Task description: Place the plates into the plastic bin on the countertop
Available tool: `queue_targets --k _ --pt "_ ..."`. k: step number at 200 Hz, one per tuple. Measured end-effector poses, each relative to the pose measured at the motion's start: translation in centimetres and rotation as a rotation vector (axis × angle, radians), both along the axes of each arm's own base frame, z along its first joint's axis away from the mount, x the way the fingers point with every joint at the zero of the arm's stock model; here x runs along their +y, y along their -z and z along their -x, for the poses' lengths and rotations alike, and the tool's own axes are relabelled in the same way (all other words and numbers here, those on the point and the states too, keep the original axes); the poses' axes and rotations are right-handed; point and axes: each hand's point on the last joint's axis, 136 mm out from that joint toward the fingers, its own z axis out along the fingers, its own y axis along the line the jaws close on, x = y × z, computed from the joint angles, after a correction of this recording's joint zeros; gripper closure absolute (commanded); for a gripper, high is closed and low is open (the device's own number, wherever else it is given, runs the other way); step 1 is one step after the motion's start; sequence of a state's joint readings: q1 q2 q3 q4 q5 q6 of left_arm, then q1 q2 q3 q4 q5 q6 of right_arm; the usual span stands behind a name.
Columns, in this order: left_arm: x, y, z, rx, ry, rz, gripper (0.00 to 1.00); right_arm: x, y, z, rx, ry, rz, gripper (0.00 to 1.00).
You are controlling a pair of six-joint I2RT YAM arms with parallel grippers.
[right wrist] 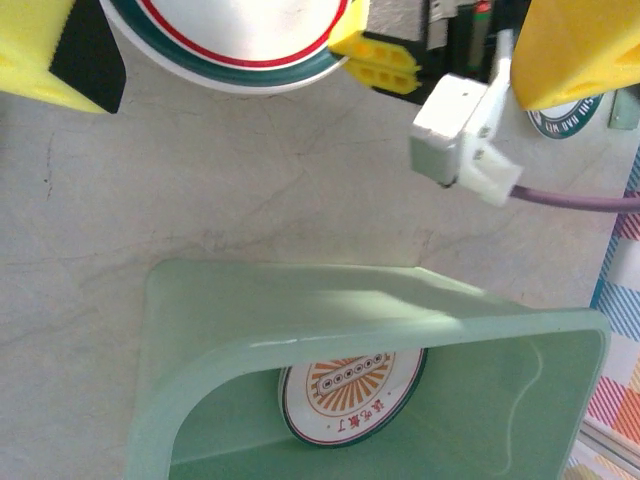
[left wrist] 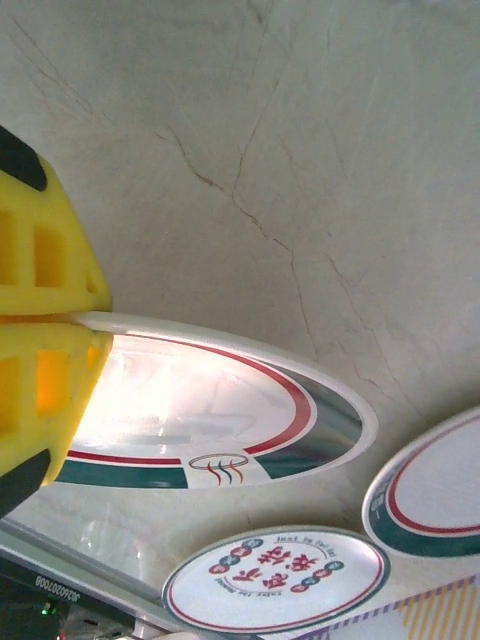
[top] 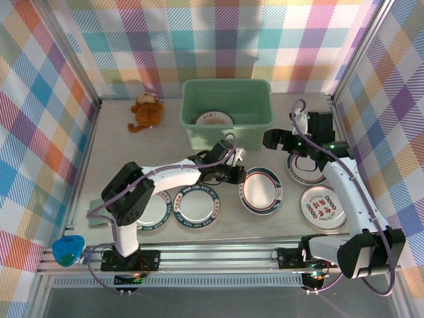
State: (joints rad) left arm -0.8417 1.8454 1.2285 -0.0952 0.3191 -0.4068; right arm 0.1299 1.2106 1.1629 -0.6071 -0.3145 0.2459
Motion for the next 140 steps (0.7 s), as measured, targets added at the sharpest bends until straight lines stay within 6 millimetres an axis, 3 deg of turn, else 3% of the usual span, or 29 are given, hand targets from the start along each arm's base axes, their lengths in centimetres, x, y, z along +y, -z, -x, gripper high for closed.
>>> queue_targets --k 50,90,140 --pt "0.3 -6.2 -1.1 -0.102 0.006 0.047 1.00 -0.7 -3.4 -1.1 -0.084 0.029 0.040 0.01" --pt "0.7 -12.9 -3.8 -0.209 -0.029 0.145 1.00 -1.7 -6.3 -1.4 -0.147 0.055 0.085 0.01" --pt "3.6 -19.4 -8.8 -0.295 -0.137 0.266 1.00 -1.4 -13.4 -2.2 -0.288 0.026 0.066 0.09"
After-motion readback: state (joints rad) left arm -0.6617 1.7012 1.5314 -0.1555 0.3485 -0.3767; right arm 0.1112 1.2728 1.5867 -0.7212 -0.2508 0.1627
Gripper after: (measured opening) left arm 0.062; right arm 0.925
